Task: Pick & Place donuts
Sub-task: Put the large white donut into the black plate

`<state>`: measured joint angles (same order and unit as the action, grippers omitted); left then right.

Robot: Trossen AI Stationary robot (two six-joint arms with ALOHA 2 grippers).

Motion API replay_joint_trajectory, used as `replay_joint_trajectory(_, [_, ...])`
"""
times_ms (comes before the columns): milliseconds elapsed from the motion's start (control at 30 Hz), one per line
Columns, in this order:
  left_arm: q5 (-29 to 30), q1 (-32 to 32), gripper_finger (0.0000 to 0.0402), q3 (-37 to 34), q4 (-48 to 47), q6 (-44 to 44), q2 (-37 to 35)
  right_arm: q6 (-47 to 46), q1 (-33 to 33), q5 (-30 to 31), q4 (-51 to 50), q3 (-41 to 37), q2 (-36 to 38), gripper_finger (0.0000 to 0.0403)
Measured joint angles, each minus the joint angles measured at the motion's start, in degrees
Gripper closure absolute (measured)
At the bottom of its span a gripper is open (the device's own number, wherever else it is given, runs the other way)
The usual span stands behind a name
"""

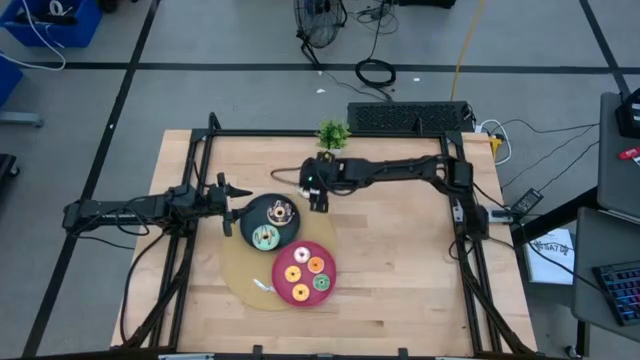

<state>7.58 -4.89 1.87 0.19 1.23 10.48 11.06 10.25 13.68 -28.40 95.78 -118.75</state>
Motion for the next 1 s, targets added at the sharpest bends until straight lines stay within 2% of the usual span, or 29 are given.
replay_joint_trajectory(167, [0.0, 0.0, 0.0188, 0.0, 0.0, 0.0, 0.0, -2.9, 3.6, -1.8, 7.8, -6.4, 0.2, 0.0075])
replay_joint_trajectory(300, [0.0, 0.0, 0.0188, 0.0, 0.0, 0.0, 0.0, -2.9, 4.1, -2.0, 9.0, -8.6, 0.1, 0.0062])
replay_joint_trajectory(467, [0.0, 0.0, 0.0188, 0.0, 0.0, 0.0, 0.0, -2.9, 3.5, -2.4, 10.0, -10.8, 0.2, 0.0060])
replay_joint_trajectory(733, [0.0, 0.0, 0.0188, 0.0, 0.0, 0.0, 0.0, -4.2, 3.1, -8.0, 11.4, -11.1, 0.2, 0.0061])
replay_joint_trajectory(1000, [0.0, 0.0, 0.0188, 0.0, 0.0, 0.0, 0.0, -3.9, 3.1, -7.8, 12.6, -11.1, 0.3, 0.0061])
